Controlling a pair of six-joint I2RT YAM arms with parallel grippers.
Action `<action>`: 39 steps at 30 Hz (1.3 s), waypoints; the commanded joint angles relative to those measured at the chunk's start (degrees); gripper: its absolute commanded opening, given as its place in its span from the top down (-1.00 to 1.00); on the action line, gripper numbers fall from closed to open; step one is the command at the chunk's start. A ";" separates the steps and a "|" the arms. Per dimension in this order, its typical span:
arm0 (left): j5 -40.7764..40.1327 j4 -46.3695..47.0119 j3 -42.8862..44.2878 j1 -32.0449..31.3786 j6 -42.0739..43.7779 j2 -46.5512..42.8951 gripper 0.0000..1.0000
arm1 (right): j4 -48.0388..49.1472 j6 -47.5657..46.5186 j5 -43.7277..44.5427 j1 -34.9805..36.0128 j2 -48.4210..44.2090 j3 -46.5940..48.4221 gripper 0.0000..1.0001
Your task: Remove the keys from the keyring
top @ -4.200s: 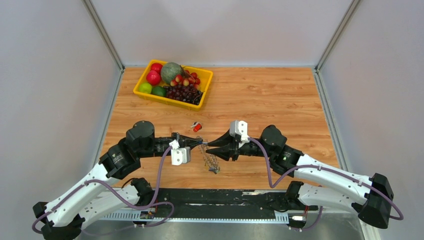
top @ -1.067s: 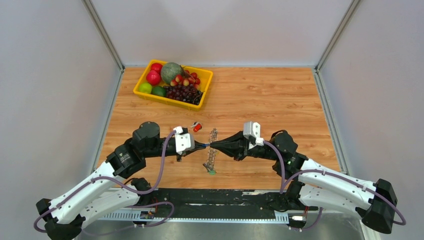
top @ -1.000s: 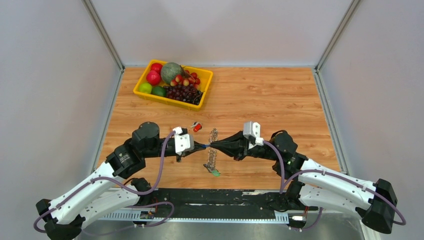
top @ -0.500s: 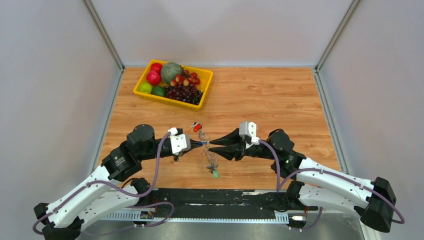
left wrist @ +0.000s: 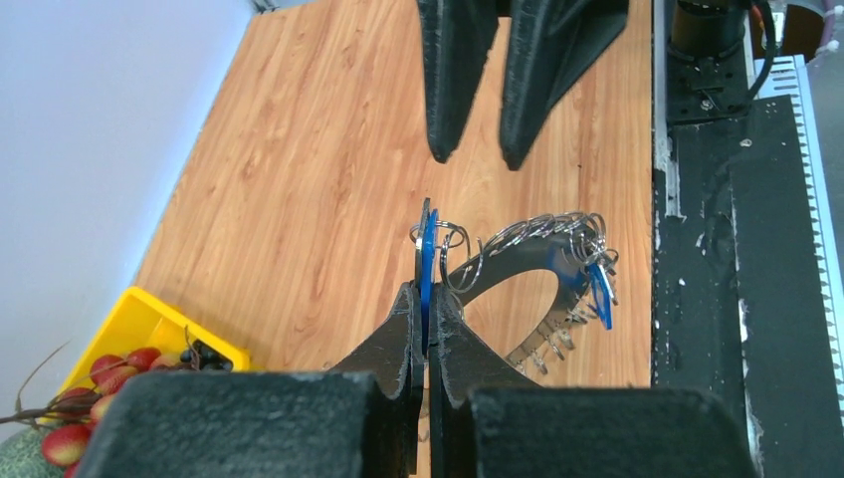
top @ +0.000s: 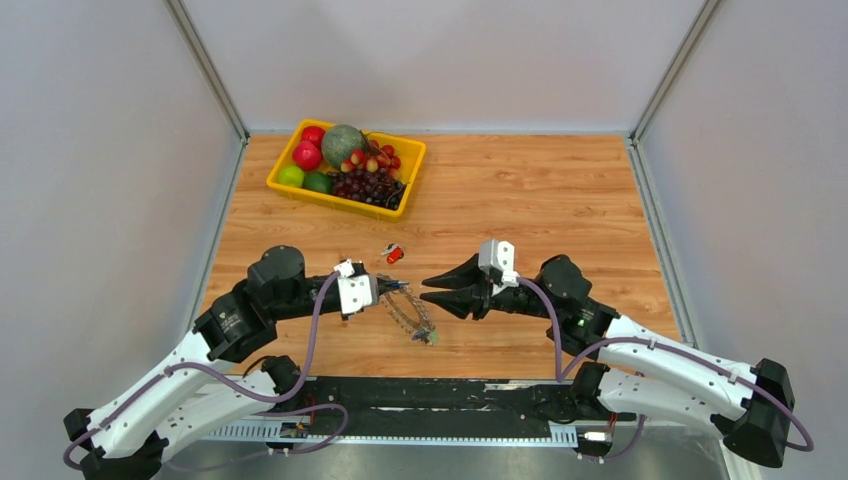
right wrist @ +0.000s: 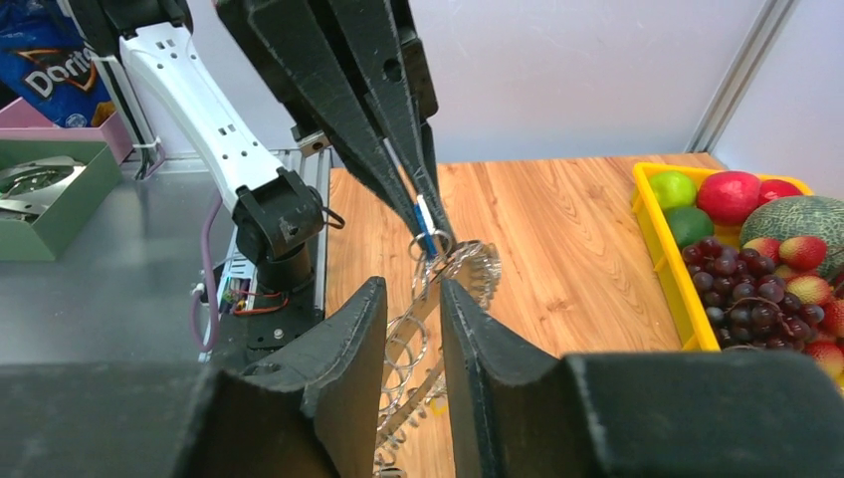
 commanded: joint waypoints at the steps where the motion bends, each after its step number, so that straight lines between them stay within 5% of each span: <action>1: 3.52 1.23 3.11 -0.12 3.23 -0.91 1.00 | -1.46 -1.74 1.51 -0.09 0.79 4.35 0.40; 18: 0.59 0.85 5.26 -0.16 1.36 -0.18 1.00 | -3.69 -2.28 -1.77 -0.09 5.80 7.21 0.38; 26: -3.87 -2.74 7.43 -0.10 -6.45 1.78 1.00 | -6.31 -4.93 1.40 -0.08 2.71 4.78 0.35; 33: -11.78 -15.19 15.62 -0.11 -18.20 8.78 1.00 | -8.30 -5.84 3.85 -0.09 -1.00 1.57 0.34; 36: -14.01 -19.56 18.26 -0.12 -23.17 12.26 1.00 | -8.62 -4.56 3.83 -0.04 -1.78 0.11 0.23; 39: -15.21 -23.51 21.26 -0.09 -26.55 15.98 1.00 | -8.65 -2.46 6.03 -0.01 -1.48 -0.99 -0.10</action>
